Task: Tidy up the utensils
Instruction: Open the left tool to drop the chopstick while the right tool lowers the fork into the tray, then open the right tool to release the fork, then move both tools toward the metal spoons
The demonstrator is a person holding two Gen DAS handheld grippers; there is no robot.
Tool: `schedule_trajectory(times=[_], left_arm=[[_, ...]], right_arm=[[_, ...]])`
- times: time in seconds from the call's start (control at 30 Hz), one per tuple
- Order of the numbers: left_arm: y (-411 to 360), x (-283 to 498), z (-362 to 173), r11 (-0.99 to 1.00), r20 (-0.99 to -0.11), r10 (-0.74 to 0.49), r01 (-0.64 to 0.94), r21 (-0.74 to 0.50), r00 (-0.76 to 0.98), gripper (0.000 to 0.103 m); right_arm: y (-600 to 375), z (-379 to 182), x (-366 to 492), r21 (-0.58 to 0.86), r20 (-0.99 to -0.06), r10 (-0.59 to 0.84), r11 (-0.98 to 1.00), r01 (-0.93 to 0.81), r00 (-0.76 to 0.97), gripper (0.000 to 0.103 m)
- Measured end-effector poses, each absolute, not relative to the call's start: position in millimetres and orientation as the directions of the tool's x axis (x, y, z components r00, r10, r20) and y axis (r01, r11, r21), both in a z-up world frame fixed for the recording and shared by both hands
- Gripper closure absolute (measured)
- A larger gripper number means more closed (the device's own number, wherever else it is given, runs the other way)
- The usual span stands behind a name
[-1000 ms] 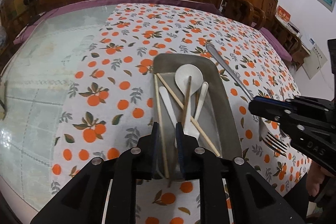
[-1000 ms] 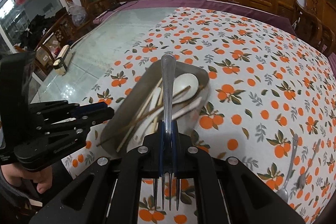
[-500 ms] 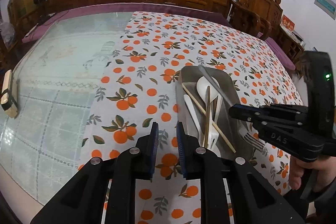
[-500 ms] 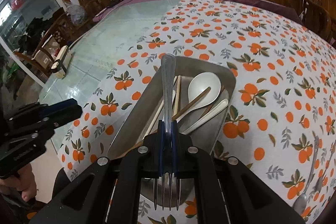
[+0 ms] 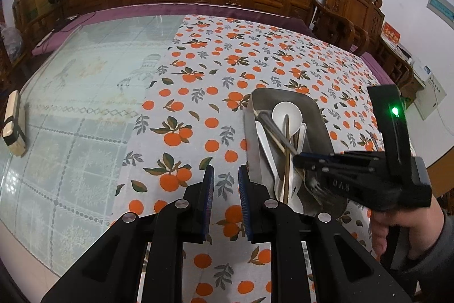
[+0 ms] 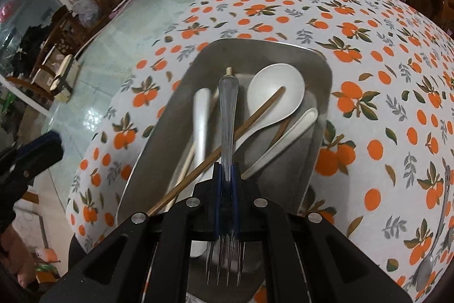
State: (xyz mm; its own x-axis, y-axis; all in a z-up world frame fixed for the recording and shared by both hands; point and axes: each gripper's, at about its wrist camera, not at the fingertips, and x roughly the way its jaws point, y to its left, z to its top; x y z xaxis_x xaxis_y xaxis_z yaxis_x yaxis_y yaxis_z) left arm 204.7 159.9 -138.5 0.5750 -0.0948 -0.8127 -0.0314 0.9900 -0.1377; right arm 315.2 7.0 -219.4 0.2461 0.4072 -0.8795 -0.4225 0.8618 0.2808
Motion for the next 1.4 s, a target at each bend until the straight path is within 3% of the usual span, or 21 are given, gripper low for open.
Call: schedule_trajectory(times=[0.47, 0.53, 0.63, 0.77, 1.13, 1.2, 1.33, 1.4], left_arm=[[159.6, 204.4, -142.5, 0.991, -0.819, -0.089, -0.033, -0.131, 0.567, 0.087], [157.9, 204.4, -142.0, 0.991, -0.819, -0.09, -0.031, -0.13, 0.567, 0.087], [154.1, 204.6, -141.0, 0.991, -0.82, -0.091, -0.028, -0.13, 0.565, 0.087], [142.9, 205.2, -137.5, 0.993, -0.816, -0.091, -0.01, -0.117, 0.571, 0.076], [88.8, 218.6, -132.2, 0.993, -0.816, -0.117, 0.063, -0.099, 0.566, 0.073], [76.8, 221.9, -132.4, 0.992, -0.815, -0.122, 0.078, -0.094, 0.566, 0.063], [49.8, 230.5, -134.6, 0.99, -0.819, -0.133, 0.108, -0.087, 0.558, 0.058], [36.2, 233.7, -136.0, 0.988, -0.819, -0.143, 0.122, -0.089, 0.556, 0.048]], right_arm=[[3.2, -201.8, 306.3, 0.258, -0.844, 0.432, 0.847, -0.464, 0.319, 0.091], [2.9, -194.6, 304.4, 0.26, -0.834, 0.441, 0.844, -0.469, 0.331, 0.083], [-1.1, -181.0, 297.9, 0.257, -0.818, 0.456, 0.836, -0.485, 0.351, 0.082], [-18.3, -165.4, 285.5, 0.25, -0.796, 0.469, 0.831, -0.497, 0.382, 0.082], [-128.1, -147.0, 257.5, 0.193, -0.784, 0.405, 0.879, -0.436, 0.471, 0.082], [-152.0, -148.5, 255.1, 0.183, -0.784, 0.385, 0.893, -0.411, 0.486, 0.082], [-191.2, -152.6, 251.1, 0.165, -0.788, 0.347, 0.915, -0.369, 0.508, 0.082], [-211.3, -155.2, 248.6, 0.158, -0.791, 0.329, 0.924, -0.348, 0.515, 0.079]])
